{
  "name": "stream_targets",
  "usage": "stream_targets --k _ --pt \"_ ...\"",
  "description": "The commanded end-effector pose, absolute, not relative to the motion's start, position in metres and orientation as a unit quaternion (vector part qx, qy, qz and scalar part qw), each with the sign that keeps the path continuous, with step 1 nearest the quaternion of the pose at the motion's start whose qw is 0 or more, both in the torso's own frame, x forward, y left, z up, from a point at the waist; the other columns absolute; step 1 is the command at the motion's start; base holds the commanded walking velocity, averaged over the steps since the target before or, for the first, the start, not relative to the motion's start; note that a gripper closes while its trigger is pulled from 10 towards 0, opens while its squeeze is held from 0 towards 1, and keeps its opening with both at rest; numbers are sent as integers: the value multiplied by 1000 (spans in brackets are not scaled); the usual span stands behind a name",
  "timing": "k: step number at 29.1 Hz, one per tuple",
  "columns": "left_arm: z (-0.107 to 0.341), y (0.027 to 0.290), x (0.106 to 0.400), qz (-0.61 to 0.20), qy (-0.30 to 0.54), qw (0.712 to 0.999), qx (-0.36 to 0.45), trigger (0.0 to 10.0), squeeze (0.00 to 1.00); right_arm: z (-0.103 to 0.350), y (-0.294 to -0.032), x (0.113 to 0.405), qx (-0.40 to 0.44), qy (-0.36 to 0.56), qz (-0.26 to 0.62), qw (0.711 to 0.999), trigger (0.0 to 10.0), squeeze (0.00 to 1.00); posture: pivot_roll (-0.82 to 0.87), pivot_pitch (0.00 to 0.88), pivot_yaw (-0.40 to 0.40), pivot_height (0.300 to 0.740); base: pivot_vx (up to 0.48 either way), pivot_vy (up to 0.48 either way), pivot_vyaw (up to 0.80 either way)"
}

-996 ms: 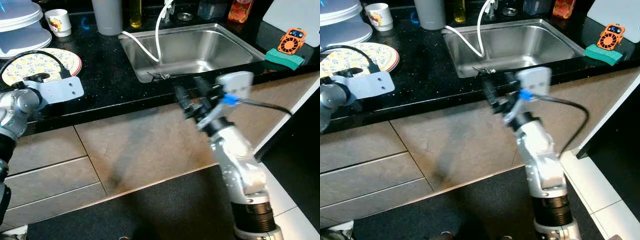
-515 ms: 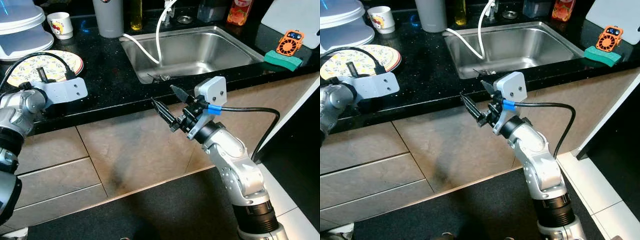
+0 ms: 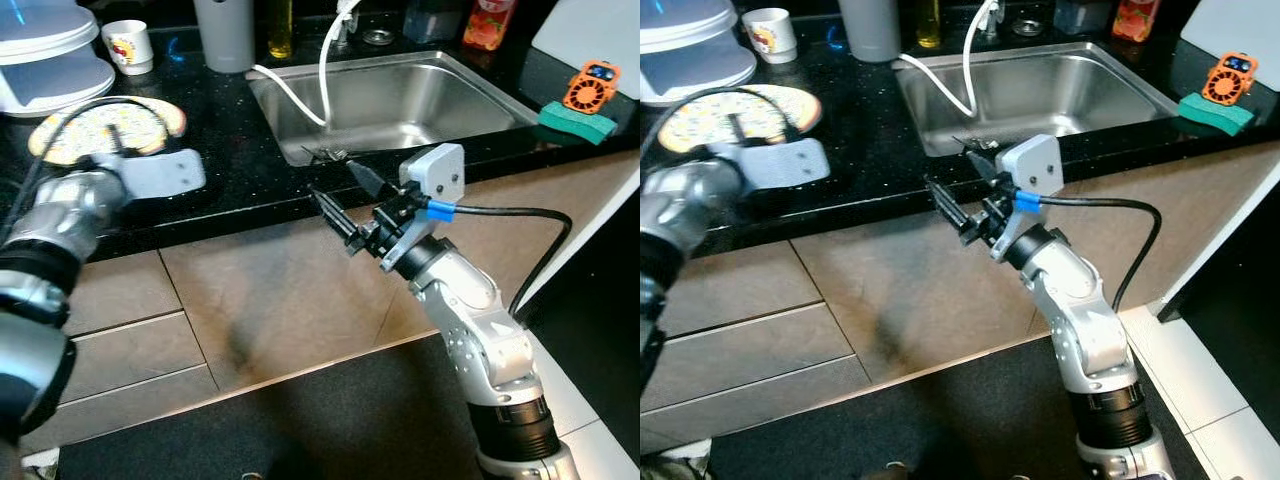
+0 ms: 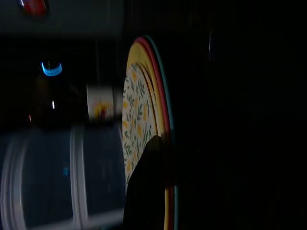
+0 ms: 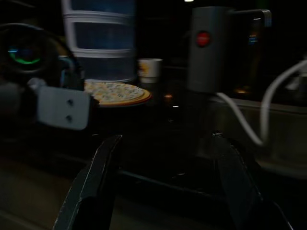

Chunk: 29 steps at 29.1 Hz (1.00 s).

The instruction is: Kitchen organization

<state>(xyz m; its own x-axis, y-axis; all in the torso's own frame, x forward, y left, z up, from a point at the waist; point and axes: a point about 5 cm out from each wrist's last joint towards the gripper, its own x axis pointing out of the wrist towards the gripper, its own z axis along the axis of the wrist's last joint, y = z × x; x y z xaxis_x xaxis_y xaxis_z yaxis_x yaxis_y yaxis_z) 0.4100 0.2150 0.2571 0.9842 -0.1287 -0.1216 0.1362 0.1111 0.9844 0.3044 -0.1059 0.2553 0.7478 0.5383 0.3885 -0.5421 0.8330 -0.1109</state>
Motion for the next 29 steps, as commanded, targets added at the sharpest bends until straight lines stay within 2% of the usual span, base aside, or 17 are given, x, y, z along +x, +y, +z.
stream_targets --k 1,3,6,9,13,17,18,19,20,22,23,24,25,26,27,29 --pt "240 187 411 -150 -4 738 658 10000 0 258 -112 306 3 -213 273 938 10000 0 96 105 35 740 0 0 0" --pt "239 180 411 -160 -8 740 654 10000 0 258 -112 306 3 -213 272 939 10000 0 96 105 35 740 0 0 0" --pt "231 153 409 -214 -27 732 646 10000 0 259 -120 307 -2 -214 249 944 10000 0 88 102 39 740 0 0 0" --pt "227 144 407 -236 -29 730 640 10000 0 260 -132 313 -5 -216 207 954 10000 0 86 101 40 740 0 0 0" --pt "224 143 407 -242 -26 734 634 10000 0 261 -146 319 -9 -214 158 964 10000 0 86 101 40 740 0 0 0" --pt "222 144 407 -247 -21 753 610 10000 0 261 -153 322 -9 -215 129 968 10000 0 91 94 39 740 0 0 0" --pt "223 146 407 -242 -21 757 607 10000 694 262 -153 322 -6 -217 131 967 10000 0 92 91 38 740 0 0 0" --pt "225 149 407 -238 -20 762 602 10000 1000 263 -151 322 -4 -219 134 967 10000 0 97 89 37 740 0 0 0" --pt "226 150 407 -238 -21 767 595 10000 1000 263 -150 322 -2 -219 136 966 10000 0 100 89 36 740 0 0 0" --pt "230 141 403 -273 -40 804 527 10000 1000 263 -149 322 1 -220 137 966 10000 0 102 89 34 740 0 0 0" --pt "230 141 403 -273 -40 804 527 10000 1000 263 -149 322 1 -220 137 966 10000 0 102 89 34 740 0 0 0" --pt "248 111 382 -395 -84 854 327 10000 0 262 -149 323 1 -219 134 966 10000 0 104 91 31 740 0 0 0" --pt "248 111 382 -395 -84 854 327 10000 0 262 -149 323 1 -219 134 966 10000 0 104 91 31 740 0 0 0" --pt "262 96 360 -487 -120 837 218 10000 0 262 -149 324 1 -219 132 967 10000 0 105 92 30 740 0 0 0" --pt "264 93 356 -500 -128 830 212 10000 0 262 -149 325 2 -219 132 967 10000 0 104 92 32 740 0 0 0" --pt "274 92 356 -491 -146 842 168 10000 0 262 -148 324 5 -221 133 966 10000 0 104 92 32 740 0 0 0"
